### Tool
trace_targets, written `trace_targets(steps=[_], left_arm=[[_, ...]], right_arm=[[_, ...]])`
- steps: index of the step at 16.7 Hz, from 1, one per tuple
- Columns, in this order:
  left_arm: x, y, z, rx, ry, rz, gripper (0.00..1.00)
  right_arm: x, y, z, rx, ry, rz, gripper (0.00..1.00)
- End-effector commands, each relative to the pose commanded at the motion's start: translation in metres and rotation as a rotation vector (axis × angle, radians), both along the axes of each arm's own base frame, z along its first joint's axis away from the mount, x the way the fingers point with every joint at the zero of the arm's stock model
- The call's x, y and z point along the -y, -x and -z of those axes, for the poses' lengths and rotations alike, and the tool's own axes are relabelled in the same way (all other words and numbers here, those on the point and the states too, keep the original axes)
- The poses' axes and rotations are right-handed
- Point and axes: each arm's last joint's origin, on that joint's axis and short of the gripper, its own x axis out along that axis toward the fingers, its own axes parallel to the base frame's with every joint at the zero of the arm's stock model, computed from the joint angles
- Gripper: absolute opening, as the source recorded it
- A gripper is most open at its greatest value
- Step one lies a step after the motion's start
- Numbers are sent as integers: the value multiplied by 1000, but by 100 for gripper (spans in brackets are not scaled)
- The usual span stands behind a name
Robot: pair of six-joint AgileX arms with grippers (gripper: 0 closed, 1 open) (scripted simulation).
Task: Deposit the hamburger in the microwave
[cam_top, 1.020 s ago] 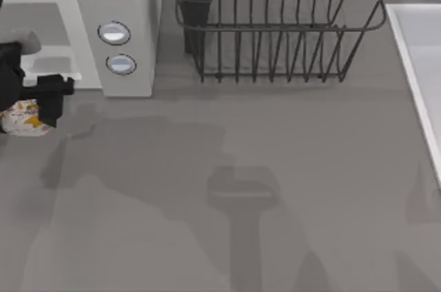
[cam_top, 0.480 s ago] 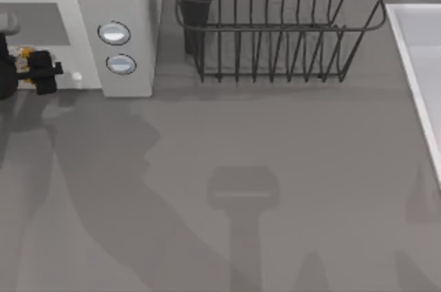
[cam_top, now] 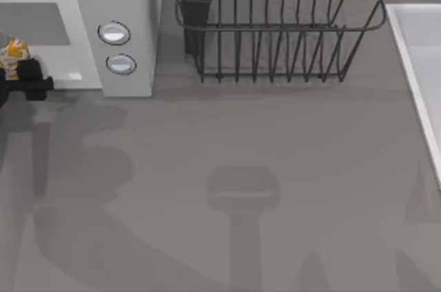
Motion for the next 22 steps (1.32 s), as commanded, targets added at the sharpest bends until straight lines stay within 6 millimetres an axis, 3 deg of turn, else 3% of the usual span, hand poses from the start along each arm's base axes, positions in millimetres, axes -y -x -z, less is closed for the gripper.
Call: trace_targets(steps=[7, 10, 14, 19, 22], left_arm=[[2, 0, -5, 52, -27, 12, 0], [3, -8, 2, 28, -21, 17, 0], [1, -51, 13, 16, -12, 12, 0], [-1, -121, 5, 88, -15, 11, 0], [3, -144, 8, 78, -22, 13, 0]], right_arm=[[0, 0, 0, 0, 0, 0, 100], [0, 0, 0, 0, 0, 0, 100], [0, 0, 0, 0, 0, 0, 100], [0, 0, 0, 0, 0, 0, 100], [0, 0, 0, 0, 0, 0, 100]])
